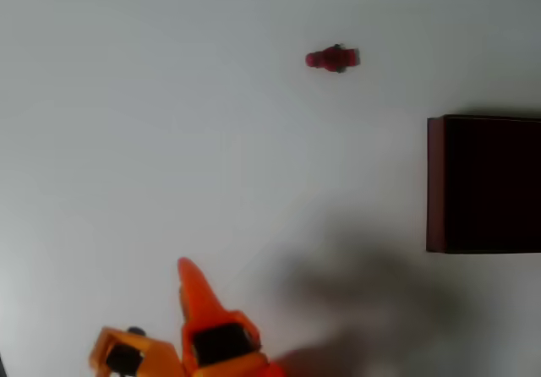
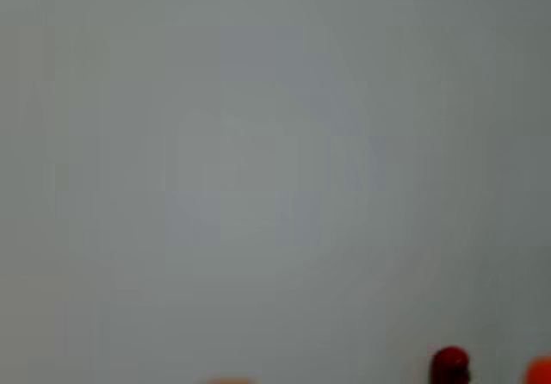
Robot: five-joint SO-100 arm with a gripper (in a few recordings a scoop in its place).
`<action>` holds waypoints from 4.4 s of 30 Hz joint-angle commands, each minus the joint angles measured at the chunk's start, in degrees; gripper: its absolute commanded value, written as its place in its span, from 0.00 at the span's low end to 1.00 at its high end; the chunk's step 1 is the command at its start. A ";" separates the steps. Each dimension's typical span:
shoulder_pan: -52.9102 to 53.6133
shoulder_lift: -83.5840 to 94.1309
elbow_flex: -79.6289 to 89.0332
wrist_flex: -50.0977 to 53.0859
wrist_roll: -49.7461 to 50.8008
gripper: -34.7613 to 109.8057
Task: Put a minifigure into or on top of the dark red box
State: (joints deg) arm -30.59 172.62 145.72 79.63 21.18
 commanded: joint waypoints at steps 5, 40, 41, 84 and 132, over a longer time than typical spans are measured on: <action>7.21 -31.99 -21.53 5.19 -3.60 0.39; 35.07 -102.57 -89.65 18.63 -29.18 0.37; 35.42 -104.41 -92.29 19.16 -29.36 0.37; 38.50 -146.69 -147.39 22.94 -36.30 0.37; 35.51 -150.91 -144.84 23.55 -34.98 0.37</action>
State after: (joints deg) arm 4.66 20.39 1.49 102.39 -13.10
